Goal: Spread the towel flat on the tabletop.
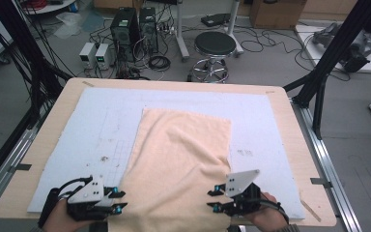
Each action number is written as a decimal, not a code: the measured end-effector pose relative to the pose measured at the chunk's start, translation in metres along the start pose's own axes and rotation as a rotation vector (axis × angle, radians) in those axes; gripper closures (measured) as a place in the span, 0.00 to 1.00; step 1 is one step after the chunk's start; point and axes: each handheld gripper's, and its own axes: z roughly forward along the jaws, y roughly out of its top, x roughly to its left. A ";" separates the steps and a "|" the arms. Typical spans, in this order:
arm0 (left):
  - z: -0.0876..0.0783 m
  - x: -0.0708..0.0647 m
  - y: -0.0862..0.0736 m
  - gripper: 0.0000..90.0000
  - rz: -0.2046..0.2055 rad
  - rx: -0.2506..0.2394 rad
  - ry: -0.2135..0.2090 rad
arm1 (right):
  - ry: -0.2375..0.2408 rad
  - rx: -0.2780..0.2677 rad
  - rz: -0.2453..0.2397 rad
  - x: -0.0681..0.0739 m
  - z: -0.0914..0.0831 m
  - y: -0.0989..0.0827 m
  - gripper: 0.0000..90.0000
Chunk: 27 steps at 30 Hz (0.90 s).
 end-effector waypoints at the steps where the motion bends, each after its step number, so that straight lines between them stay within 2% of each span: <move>1: 0.006 0.008 0.000 0.66 -0.011 -0.005 0.019 | -0.018 0.000 0.017 -0.008 0.002 -0.004 0.68; 3: 0.017 0.023 -0.001 0.61 -0.026 0.010 0.051 | -0.038 0.020 0.061 -0.020 0.008 -0.014 0.66; 6: 0.034 0.041 -0.002 0.59 -0.072 0.035 0.041 | -0.023 0.055 0.098 -0.027 0.020 -0.028 0.65; 7: 0.038 0.045 -0.002 0.60 -0.077 0.055 0.029 | -0.021 0.077 0.099 -0.027 0.024 -0.031 0.66; 8: 0.043 0.047 -0.003 0.64 -0.089 0.076 0.000 | -0.021 0.069 0.100 -0.026 0.025 -0.033 0.70; 9: 0.045 0.046 -0.005 0.75 -0.077 0.072 -0.007 | -0.015 0.063 0.096 -0.027 0.024 -0.033 0.77; 10: 0.045 0.045 -0.005 0.80 -0.072 0.064 -0.006 | 0.003 0.066 0.102 -0.026 0.024 -0.033 0.86; 11: 0.044 0.044 -0.005 0.88 -0.072 0.071 -0.007 | 0.005 0.064 0.084 -0.025 0.025 -0.032 0.90; 13: 0.041 0.040 -0.005 0.94 -0.066 0.077 0.012 | 0.010 0.064 0.074 -0.022 0.025 -0.031 0.94; 15: 0.034 0.034 -0.006 0.95 -0.061 0.083 0.018 | 0.037 0.059 0.074 -0.019 0.025 -0.030 0.95; 17: 0.023 0.026 -0.010 0.95 -0.067 0.078 0.016 | 0.056 0.053 0.055 -0.011 0.023 -0.028 0.94; 18: 0.016 0.021 -0.012 0.95 -0.070 0.076 0.014 | 0.069 0.041 0.044 -0.007 0.021 -0.026 0.92; 20: 0.004 0.012 -0.017 0.95 -0.068 0.076 0.008 | 0.079 -0.001 0.050 -0.002 0.014 -0.021 0.81; 21: 0.000 0.008 -0.018 0.94 -0.070 0.072 0.001 | 0.070 -0.016 0.046 -0.002 0.012 -0.019 0.77; 23: -0.004 0.007 -0.019 0.84 -0.079 0.063 0.006 | 0.019 -0.035 0.053 -0.007 0.004 -0.016 0.74; 25: -0.003 0.013 -0.017 0.71 -0.071 0.044 0.022 | -0.042 -0.035 0.076 -0.018 -0.001 -0.013 0.73; 27: 0.002 0.023 -0.013 0.67 -0.089 0.023 0.041 | -0.101 -0.016 0.094 -0.033 -0.001 -0.011 0.73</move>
